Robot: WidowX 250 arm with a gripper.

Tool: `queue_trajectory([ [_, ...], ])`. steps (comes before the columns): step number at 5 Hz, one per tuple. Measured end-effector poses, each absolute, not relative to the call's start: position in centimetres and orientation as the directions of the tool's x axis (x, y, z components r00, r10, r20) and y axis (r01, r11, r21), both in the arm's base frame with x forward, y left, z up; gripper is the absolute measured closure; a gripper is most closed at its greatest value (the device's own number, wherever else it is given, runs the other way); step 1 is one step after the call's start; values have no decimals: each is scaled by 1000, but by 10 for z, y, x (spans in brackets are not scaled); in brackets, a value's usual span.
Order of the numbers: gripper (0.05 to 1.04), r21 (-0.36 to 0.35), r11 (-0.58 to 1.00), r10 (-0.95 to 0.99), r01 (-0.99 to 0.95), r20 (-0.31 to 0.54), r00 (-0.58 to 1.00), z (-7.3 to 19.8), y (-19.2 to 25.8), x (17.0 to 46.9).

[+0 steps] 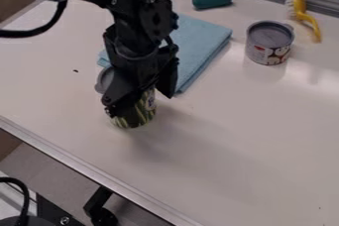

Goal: Move the can to the bottom side of the blue cloth

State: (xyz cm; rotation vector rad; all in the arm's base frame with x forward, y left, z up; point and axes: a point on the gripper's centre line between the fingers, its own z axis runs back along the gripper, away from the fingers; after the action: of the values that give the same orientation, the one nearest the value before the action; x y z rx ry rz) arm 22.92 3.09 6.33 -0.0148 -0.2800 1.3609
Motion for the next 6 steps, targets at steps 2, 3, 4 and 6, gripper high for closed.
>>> queue_trajectory([
  [2,85,-185,185,972,-965,182,151,74,49,230],
  [3,85,-180,198,969,-963,183,165,74,48,229],
  [4,85,-179,218,966,-959,176,187,74,40,230],
  [6,85,-146,297,955,-944,57,291,83,0,230],
])
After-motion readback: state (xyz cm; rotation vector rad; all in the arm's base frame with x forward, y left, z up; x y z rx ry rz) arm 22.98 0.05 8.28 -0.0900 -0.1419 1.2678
